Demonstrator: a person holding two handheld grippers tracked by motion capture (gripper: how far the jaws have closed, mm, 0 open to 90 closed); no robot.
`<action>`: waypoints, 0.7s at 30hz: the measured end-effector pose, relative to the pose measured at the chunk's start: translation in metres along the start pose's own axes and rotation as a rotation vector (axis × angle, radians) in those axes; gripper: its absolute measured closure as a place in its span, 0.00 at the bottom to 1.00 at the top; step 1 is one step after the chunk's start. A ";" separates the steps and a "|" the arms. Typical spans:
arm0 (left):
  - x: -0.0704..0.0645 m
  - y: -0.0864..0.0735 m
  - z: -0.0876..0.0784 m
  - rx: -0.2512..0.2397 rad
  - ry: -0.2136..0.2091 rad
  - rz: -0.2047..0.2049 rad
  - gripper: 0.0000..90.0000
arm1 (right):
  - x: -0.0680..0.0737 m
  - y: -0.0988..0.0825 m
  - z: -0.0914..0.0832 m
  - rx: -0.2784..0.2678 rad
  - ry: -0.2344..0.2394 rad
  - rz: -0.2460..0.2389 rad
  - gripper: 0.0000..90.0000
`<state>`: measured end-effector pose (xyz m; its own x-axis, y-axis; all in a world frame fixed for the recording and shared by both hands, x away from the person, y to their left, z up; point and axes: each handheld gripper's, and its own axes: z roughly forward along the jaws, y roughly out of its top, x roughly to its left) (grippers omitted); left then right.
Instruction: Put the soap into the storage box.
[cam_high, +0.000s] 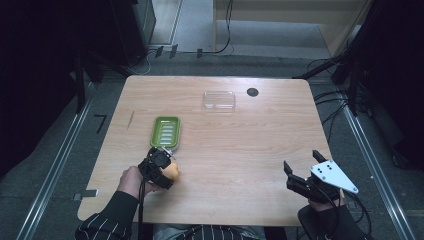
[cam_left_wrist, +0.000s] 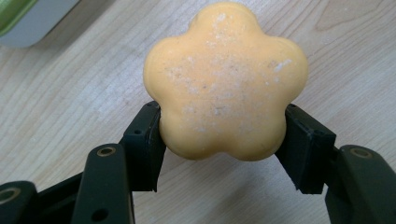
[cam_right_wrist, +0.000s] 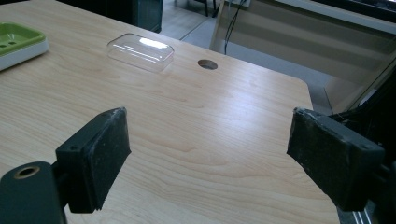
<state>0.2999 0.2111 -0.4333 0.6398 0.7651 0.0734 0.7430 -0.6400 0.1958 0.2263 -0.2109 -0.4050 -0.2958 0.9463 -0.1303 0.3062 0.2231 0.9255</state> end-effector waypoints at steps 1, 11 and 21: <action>0.001 0.001 -0.001 0.002 0.002 0.005 0.44 | 0.000 0.000 0.000 0.001 0.000 0.000 0.15; 0.006 0.008 -0.006 -0.007 0.010 0.018 0.44 | 0.000 0.000 0.000 0.001 -0.001 -0.002 0.15; 0.017 0.015 -0.011 -0.032 0.024 -0.003 0.44 | 0.001 0.000 0.001 0.001 0.000 -0.003 0.15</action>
<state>0.3197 0.2149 -0.4189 0.6320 0.7690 0.0962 0.7382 -0.6351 0.2275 0.2267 -0.2101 -0.4051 -0.2968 0.9456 -0.1333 0.3065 0.2265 0.9245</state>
